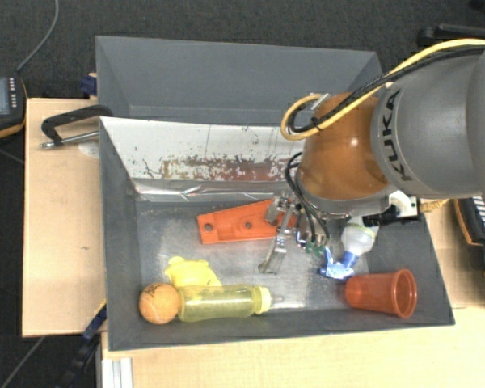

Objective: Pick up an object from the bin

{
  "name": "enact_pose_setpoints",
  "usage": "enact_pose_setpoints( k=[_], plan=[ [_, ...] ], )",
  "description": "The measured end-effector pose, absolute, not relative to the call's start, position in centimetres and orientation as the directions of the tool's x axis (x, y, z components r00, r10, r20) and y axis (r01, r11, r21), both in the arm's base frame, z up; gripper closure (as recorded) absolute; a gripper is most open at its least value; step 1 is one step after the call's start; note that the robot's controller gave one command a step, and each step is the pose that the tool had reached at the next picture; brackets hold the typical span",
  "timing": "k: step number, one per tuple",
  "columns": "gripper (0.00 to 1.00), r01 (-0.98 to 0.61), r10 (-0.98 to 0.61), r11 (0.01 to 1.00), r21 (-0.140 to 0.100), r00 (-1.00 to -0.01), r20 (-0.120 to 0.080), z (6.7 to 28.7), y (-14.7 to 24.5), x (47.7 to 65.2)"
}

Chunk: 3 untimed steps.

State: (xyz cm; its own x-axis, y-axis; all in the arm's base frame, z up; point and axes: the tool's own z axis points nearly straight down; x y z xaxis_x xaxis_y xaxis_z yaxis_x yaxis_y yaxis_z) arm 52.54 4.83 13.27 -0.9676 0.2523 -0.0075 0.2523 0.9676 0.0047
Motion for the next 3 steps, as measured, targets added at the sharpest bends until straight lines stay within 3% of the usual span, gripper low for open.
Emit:
enact_pose_setpoints(
  k=[1, 2, 3],
  plan=[
    [0.00, 0.288, 0.288, 0.958, 0.003, -0.958, 0.001, 11.1, 5.2, 52.8],
    [0.00, 0.541, 0.541, 0.841, 0.004, -0.841, 0.001, 9.4, 6.1, 52.5],
    [0.00, 0.490, 0.490, 0.872, 0.004, -0.872, -0.001, 9.1, 6.4, 53.2]
  ],
)
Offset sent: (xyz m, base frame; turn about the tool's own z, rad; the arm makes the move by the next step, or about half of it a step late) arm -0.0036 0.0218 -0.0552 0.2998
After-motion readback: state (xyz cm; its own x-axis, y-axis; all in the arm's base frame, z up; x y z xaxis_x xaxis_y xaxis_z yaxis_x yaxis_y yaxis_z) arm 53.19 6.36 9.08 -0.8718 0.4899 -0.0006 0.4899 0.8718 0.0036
